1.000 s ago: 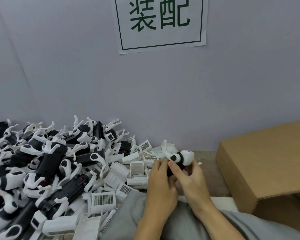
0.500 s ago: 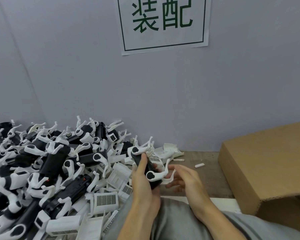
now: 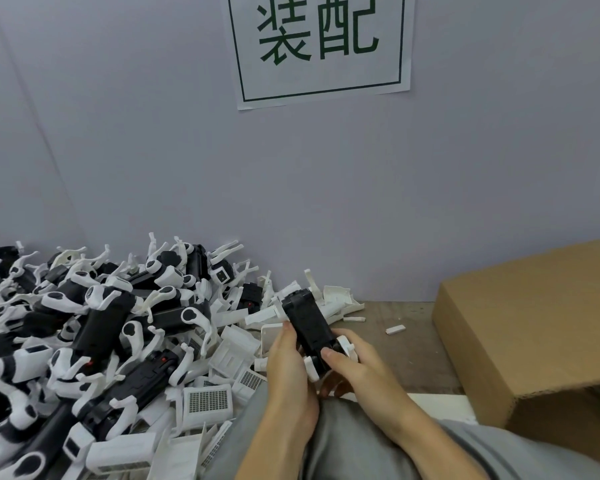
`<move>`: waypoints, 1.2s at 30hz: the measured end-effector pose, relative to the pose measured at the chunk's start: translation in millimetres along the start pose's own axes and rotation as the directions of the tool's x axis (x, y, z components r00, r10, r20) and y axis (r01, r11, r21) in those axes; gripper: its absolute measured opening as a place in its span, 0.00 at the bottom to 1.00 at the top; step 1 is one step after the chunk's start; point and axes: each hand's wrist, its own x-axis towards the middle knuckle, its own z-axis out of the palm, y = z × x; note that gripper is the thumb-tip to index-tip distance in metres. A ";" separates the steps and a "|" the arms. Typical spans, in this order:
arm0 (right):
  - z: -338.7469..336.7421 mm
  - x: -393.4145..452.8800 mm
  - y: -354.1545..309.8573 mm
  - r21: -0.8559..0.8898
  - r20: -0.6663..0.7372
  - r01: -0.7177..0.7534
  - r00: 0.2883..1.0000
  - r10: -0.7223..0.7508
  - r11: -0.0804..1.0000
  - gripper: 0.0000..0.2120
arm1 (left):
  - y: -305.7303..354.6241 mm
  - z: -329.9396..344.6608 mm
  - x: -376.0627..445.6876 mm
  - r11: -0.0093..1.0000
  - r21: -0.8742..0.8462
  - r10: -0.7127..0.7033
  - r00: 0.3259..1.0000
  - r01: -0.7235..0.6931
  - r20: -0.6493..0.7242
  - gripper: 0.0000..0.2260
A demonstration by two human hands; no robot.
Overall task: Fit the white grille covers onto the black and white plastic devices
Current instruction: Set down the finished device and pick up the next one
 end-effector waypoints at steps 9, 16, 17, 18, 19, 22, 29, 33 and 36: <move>0.7 3.6 1.6 0.026 0.006 -0.019 1.000 0.019 0.999 0.10 | -3.7 5.6 -2.2 0.983 0.158 0.097 0.995 -0.097 0.012 0.09; 0.2 2.4 2.7 0.055 0.039 -0.020 0.999 0.018 0.998 0.18 | -3.1 3.4 0.6 0.989 0.115 0.092 0.996 -0.092 0.010 0.11; 0.1 2.9 3.3 0.051 0.038 -0.017 0.999 0.015 0.999 0.17 | -3.4 3.2 0.9 0.989 0.113 0.094 0.996 -0.095 0.010 0.10; -0.3 3.5 4.2 0.045 0.033 -0.009 0.999 0.007 0.999 0.14 | -3.7 3.2 1.3 0.989 0.112 0.095 0.995 -0.096 0.012 0.10; -0.3 3.4 4.2 0.041 0.027 -0.003 1.000 0.002 0.999 0.12 | -4.1 3.2 1.6 0.989 0.113 0.097 0.995 -0.097 0.012 0.09; 0.5 2.3 3.8 0.012 0.003 0.009 1.000 -0.009 1.000 0.14 | -5.4 2.9 2.9 0.989 0.109 0.098 0.995 -0.100 0.021 0.09; 1.4 0.7 0.6 0.046 0.008 0.011 1.000 -0.011 0.999 0.11 | -7.7 1.2 5.6 0.988 0.095 0.121 0.992 -0.124 0.038 0.10; 2.9 1.7 1.4 0.040 -0.004 0.006 1.000 -0.006 0.999 0.11 | -9.1 1.1 5.6 0.987 0.098 0.128 0.991 -0.130 0.027 0.10; 2.4 2.4 1.6 0.051 0.007 -0.005 1.000 0.005 0.999 0.13 | -8.6 0.0 5.5 0.989 0.096 0.113 0.993 -0.115 0.025 0.10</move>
